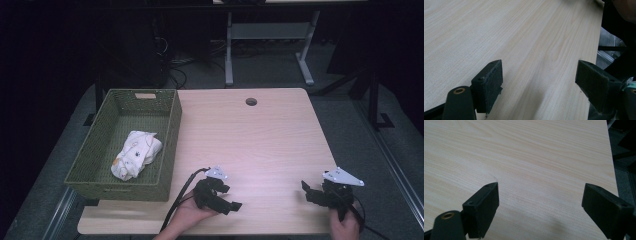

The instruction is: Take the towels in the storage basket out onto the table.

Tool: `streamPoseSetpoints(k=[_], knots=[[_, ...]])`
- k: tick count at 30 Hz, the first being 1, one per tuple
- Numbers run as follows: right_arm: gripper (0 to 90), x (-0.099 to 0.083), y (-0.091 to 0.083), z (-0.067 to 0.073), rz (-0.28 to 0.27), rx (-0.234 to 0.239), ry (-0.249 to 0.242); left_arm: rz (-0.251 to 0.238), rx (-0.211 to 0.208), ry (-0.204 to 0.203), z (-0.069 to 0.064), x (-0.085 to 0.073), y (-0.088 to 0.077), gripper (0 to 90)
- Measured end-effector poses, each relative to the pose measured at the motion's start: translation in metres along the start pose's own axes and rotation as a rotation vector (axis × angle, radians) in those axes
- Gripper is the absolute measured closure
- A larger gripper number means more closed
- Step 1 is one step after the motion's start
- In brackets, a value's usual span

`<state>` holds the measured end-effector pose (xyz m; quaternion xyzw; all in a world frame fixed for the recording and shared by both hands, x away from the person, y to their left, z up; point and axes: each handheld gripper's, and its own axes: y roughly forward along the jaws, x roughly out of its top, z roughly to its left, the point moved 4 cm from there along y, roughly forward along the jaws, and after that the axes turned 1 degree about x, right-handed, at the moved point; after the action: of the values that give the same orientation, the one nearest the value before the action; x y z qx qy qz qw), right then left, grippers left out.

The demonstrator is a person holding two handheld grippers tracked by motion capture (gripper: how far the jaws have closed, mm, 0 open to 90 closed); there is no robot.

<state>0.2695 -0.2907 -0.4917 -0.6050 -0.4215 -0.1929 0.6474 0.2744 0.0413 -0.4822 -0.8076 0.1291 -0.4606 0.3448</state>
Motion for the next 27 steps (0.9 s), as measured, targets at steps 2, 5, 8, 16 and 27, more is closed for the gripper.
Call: streamPoseSetpoints(k=[2, 5, 8, 16, 27], knots=[[13.9, 0.000, 0.000, 0.000, 0.001, 0.001, 0.001, 0.005, 0.003, 0.003, 0.001, 0.000, 0.000, 21.5], [13.9, 0.000, -0.001, 0.001, 0.002, -0.002, -0.002, 0.003, 0.003, 0.002, 0.000, 0.000, 0.000, 21.5], [13.9, 0.000, -0.002, 0.002, 0.001, 0.000, -0.002, 0.002, 0.005, 0.013, 0.000, 0.000, -0.003, 21.5], [13.9, 0.001, -0.001, 0.006, 0.004, -0.003, -0.015, -0.009, -0.011, 0.015, 0.001, 0.009, -0.013, 21.6], [13.9, 0.002, -0.004, 0.002, -0.005, -0.013, -0.001, 0.001, -0.003, 0.045, 0.003, 0.035, -0.030, 21.6]])
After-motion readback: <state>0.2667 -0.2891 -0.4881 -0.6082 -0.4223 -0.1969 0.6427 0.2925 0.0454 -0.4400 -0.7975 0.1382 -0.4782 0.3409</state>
